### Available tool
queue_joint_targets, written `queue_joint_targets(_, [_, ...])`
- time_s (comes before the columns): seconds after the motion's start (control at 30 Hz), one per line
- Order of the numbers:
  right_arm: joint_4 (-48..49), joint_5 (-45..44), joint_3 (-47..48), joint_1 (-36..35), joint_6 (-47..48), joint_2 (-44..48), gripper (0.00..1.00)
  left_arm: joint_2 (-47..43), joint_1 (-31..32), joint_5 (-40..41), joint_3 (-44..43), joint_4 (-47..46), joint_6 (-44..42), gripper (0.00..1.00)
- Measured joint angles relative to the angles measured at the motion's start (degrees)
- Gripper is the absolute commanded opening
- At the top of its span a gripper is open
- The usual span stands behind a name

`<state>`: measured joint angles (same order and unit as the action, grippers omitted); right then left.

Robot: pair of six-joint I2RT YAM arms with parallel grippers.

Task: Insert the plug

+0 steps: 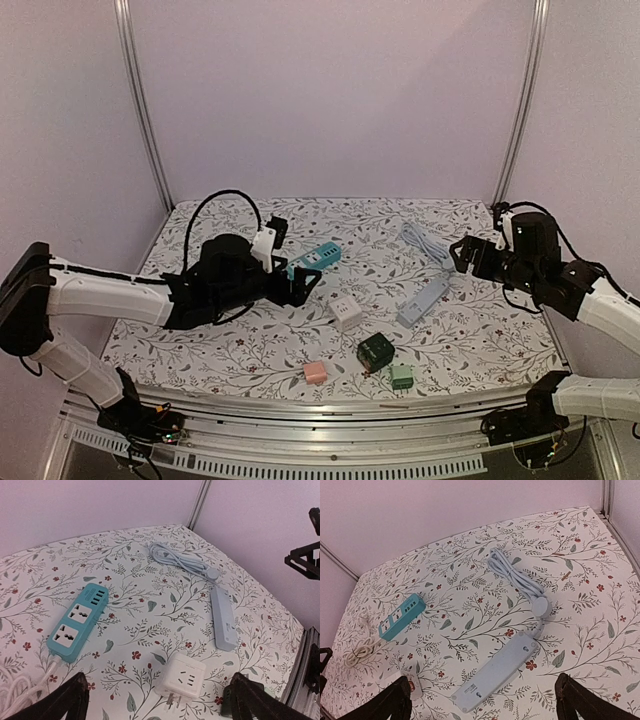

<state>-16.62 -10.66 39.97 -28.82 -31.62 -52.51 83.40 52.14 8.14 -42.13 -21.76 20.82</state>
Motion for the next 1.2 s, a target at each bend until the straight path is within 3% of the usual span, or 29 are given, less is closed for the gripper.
queue_joint_targets(0.27, [-6.43, -1.31, 4.35, -0.02, -6.71, -4.00, 0.99, -0.68, 2.10, 3.69, 4.20, -3.56, -0.22, 0.97])
queue_joint_targets(0.7, [-11.76, -5.97, 11.30, -4.24, -12.39, -24.35, 0.99, -3.80, 3.43, 7.87, 5.75, -5.81, -1.11, 0.94])
queue_joint_targets(1.2, [-10.12, -8.15, 23.26, -6.23, -16.39, -48.22, 0.99, -6.14, 4.28, 10.69, 8.22, -6.08, -1.36, 0.94])
